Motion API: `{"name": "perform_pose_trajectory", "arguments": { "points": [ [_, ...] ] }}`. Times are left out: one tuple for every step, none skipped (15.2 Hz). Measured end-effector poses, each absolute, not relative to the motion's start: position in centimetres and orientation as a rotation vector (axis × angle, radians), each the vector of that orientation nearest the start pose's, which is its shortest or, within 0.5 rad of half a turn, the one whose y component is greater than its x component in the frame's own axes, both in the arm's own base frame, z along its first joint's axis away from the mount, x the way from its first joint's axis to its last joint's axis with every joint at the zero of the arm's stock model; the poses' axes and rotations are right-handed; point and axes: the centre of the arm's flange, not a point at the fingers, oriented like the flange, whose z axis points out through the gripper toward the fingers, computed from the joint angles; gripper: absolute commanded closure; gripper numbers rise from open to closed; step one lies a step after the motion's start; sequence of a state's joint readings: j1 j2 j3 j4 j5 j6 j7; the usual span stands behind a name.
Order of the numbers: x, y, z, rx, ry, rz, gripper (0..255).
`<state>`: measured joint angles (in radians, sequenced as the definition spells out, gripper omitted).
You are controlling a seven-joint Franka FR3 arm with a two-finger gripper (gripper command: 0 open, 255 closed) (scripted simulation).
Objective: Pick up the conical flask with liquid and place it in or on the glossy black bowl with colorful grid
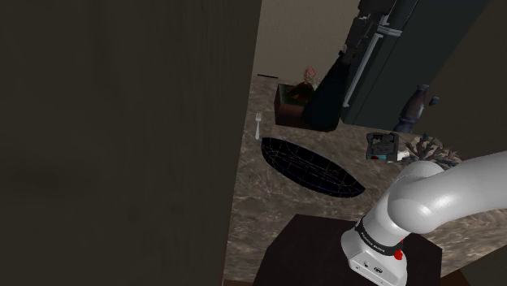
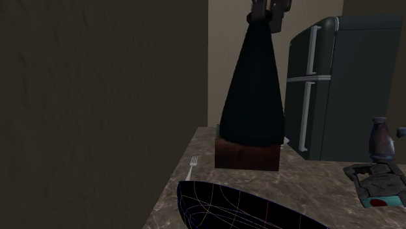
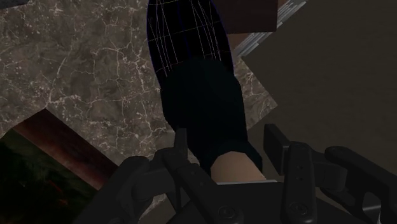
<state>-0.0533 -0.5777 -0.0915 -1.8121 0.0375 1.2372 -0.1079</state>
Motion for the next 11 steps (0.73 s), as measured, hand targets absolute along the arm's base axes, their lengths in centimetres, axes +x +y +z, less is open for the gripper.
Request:
{"name": "perform_pose_trajectory", "arguments": {
  "points": [
    [30.5,-5.4,74.5,-3.057,0.015,-0.018,255],
    [29.7,-5.1,74.8,-3.057,0.015,-0.017,255],
    [29.2,-4.9,74.7,-3.057,0.015,-0.017,255],
    [29.0,-4.9,74.4,-3.057,0.015,-0.016,255],
    [28.9,-5.0,74.0,-3.057,0.015,-0.016,255],
    [28.8,-4.9,73.6,-3.057,0.015,-0.015,255],
    [28.9,-4.8,73.1,-3.057,0.015,-0.015,255],
    [28.8,-4.9,72.5,-3.057,0.015,-0.015,255],
    [28.8,-4.8,72.0,-3.057,0.015,-0.015,255],
    [28.8,-4.8,71.4,-3.057,0.015,-0.015,255],
    [28.9,-4.8,70.9,-3.057,0.015,-0.015,255]
  ]
}}
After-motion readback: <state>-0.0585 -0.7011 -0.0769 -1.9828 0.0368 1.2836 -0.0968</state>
